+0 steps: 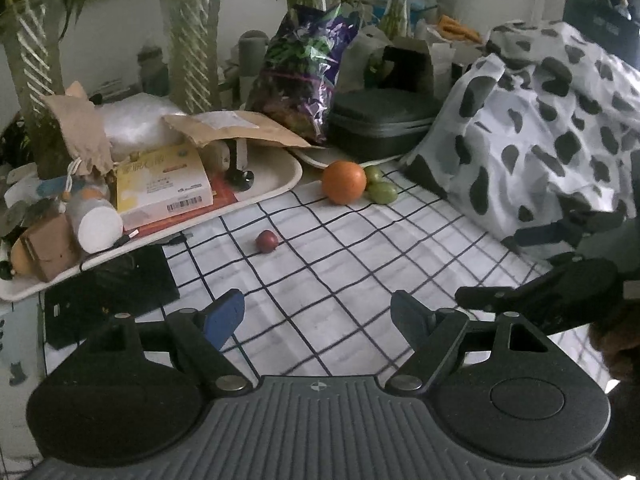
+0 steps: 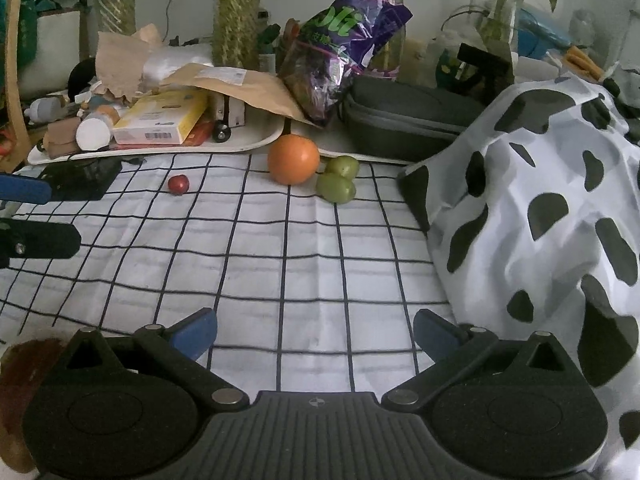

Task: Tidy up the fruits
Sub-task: 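Close the left tool on the large orange while the right tool grasps a green round fruit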

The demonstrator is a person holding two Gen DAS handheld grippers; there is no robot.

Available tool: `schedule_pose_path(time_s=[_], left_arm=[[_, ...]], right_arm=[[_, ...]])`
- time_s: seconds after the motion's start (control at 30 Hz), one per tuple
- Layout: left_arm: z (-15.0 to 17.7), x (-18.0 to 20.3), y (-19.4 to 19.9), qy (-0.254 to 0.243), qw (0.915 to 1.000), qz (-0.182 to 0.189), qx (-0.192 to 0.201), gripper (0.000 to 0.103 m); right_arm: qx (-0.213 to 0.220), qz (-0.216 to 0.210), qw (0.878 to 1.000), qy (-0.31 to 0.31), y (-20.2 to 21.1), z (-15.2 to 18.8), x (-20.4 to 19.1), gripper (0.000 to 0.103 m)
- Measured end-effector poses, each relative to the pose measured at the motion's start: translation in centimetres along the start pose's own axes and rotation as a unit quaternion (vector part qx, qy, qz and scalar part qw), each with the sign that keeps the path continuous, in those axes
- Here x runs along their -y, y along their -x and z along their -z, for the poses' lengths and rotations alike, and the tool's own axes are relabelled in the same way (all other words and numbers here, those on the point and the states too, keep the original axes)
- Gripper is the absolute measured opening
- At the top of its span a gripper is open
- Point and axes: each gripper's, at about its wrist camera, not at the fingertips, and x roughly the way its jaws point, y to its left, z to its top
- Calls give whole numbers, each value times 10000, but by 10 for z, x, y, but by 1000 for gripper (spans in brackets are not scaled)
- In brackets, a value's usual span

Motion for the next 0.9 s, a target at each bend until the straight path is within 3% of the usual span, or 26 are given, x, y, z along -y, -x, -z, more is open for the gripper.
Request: schedule_pose_path(time_s=[0.53,0.9], left_arm=[[-13,-23,-45,-13,9998,-205,82,79],[-15,-19,-59,-242,9993,-100,257,79]], right_arm=[[-23,-11,9996,294,-38,-28,-3,103],[151,-45,9993,349,-57,-45,6,103]])
